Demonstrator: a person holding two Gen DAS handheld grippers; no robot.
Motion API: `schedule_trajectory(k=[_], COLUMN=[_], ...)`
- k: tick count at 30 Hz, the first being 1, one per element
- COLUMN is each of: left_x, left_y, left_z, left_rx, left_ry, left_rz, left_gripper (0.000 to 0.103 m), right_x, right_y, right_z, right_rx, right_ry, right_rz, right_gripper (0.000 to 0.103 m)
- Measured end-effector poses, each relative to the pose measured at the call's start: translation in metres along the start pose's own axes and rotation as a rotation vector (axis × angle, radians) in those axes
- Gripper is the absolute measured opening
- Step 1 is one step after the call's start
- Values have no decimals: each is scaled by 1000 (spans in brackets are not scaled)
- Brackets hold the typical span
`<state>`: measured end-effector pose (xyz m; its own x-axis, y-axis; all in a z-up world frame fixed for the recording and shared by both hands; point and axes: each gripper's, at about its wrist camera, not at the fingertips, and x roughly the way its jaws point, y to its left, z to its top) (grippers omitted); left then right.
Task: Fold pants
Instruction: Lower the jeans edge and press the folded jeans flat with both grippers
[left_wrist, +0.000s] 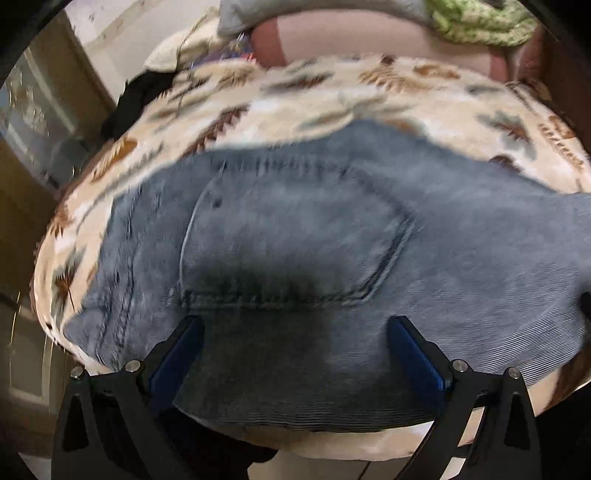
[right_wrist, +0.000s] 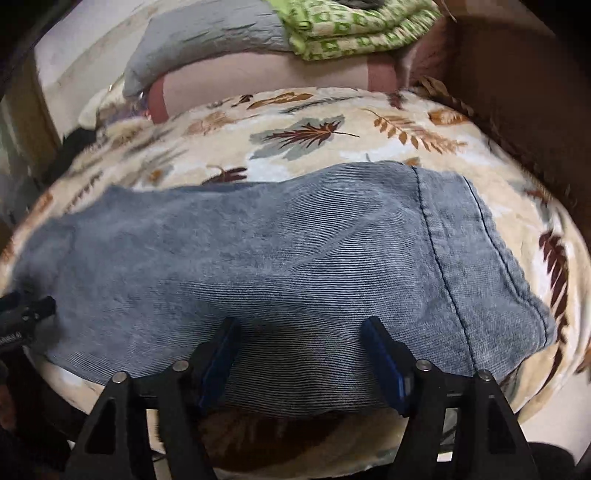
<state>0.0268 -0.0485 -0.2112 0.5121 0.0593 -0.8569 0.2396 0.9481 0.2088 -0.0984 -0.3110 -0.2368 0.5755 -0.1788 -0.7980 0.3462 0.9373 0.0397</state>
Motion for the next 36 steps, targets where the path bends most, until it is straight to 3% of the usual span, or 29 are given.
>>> schedule_trajectory(k=[7, 18, 28, 33, 36], left_x=[2, 4, -2, -29, -35], left_y=[5, 11, 18, 51, 81], left_z=[-4, -11, -11, -11, -6], left_rx=[-7, -19, 2, -74, -129], left_ry=[-40, -96, -56, -112, -112], left_rz=[-34, -84, -106, -88, -28], left_gripper=[103, 103, 103, 103, 103], right_x=[5, 7, -1, -27, -27], right_y=[2, 5, 9, 33, 55], right_z=[0, 0, 1, 7, 16], right_rx=[8, 1, 0, -54, -69], right_ry=[-15, -19, 5, -72, -50], right_rz=[-21, -38, -68, -21, 52], right_gripper=[83, 85, 85, 85, 85])
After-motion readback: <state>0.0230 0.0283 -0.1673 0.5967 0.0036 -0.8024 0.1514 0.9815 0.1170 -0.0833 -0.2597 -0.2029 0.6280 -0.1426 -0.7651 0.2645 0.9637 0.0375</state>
